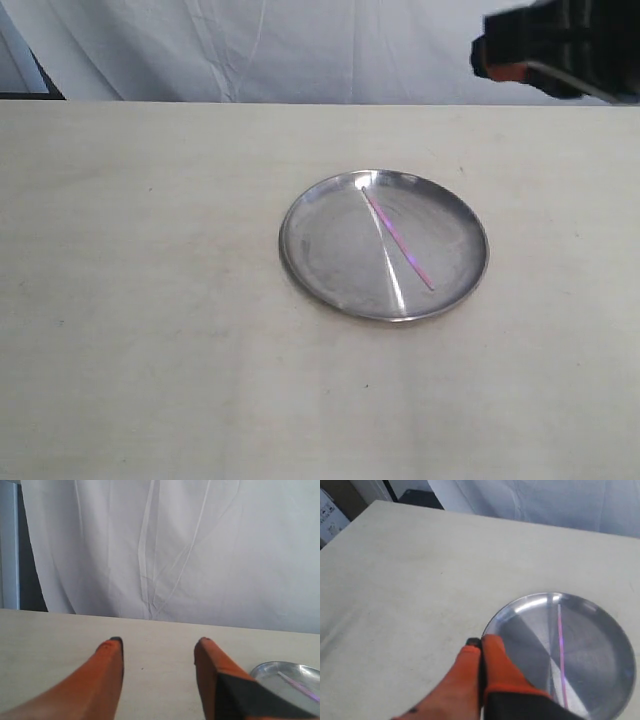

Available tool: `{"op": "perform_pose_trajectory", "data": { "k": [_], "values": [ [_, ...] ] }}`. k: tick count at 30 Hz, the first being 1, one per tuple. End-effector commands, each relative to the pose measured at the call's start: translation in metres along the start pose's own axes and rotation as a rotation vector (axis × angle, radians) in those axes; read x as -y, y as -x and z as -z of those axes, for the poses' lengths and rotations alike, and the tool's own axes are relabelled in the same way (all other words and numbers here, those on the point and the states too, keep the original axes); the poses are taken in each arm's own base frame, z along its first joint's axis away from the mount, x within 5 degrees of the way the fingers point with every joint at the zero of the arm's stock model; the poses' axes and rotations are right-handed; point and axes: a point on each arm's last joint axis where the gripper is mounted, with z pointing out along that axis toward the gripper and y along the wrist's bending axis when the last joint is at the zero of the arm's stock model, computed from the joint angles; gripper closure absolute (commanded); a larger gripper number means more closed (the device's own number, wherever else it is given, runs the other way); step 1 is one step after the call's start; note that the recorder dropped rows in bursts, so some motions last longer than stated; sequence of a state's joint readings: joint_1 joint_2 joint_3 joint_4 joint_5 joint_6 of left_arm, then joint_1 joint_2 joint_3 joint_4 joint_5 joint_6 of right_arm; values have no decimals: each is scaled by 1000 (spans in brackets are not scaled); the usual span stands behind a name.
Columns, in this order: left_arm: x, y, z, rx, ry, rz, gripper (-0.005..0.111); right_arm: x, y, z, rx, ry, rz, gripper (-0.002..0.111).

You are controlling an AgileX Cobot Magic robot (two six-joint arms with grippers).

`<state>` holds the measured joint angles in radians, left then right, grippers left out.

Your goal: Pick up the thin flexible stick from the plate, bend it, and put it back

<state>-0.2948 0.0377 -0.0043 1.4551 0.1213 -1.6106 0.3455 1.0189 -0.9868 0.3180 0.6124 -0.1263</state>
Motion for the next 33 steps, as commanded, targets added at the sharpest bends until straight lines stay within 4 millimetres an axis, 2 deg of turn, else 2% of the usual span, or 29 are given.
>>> {"op": "perform_pose_trajectory", "data": {
  "k": [1, 7, 11, 13, 19, 26, 33],
  "values": [
    [0, -1, 0, -3, -6, -1, 62, 6, -50, 31, 181, -44, 59, 109],
    [0, -1, 0, -3, -6, -4, 62, 25, -144, 43, 403, -94, 67, 109],
    [0, -1, 0, -3, -6, -4, 62, 35, -189, 45, 546, -110, 70, 109],
    [0, -1, 0, -3, -6, -4, 62, 38, -204, 46, 585, -117, 65, 109],
    [0, -1, 0, -3, -6, -4, 62, 41, -212, 56, 679, -180, 46, 109],
    [0, -1, 0, -3, -6, -4, 62, 47, -212, 58, 689, -280, 28, 109],
    [0, -1, 0, -3, -8, -4, 62, 47, -212, 58, 690, -289, 27, 109]
  ]
}}
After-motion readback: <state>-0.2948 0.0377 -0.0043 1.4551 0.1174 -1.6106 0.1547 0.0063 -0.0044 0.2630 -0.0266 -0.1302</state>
